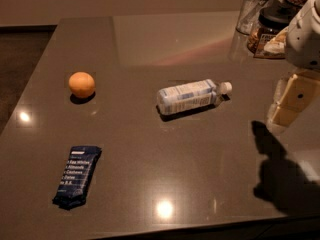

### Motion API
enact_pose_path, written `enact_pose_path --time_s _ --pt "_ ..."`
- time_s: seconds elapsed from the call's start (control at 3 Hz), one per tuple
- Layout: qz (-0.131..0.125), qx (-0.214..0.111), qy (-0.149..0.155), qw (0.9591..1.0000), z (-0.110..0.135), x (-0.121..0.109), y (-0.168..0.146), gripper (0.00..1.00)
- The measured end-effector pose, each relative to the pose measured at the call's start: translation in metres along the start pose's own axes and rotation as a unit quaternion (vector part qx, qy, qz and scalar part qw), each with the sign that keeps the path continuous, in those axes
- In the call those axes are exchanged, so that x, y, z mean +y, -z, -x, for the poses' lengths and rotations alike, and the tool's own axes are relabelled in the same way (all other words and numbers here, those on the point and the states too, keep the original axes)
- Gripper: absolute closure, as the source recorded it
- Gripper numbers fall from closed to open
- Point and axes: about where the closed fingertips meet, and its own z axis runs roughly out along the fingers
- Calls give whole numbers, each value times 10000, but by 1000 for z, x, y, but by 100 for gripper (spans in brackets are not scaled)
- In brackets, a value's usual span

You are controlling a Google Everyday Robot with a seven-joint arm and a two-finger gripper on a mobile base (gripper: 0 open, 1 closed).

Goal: Pick orange

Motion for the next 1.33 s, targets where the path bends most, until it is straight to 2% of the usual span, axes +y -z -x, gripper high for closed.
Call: enact_pose_path --time_s 0.33,0.67,1.0,1.33 --pt "-1 0 0 10000 0 0 0 0" --pt "33 -130 128 9998 19 -7 -11 0" --pt "182 -317 342 9987 47 -16 -33 0" --pt "589 -781 690 9928 113 -28 -71 0"
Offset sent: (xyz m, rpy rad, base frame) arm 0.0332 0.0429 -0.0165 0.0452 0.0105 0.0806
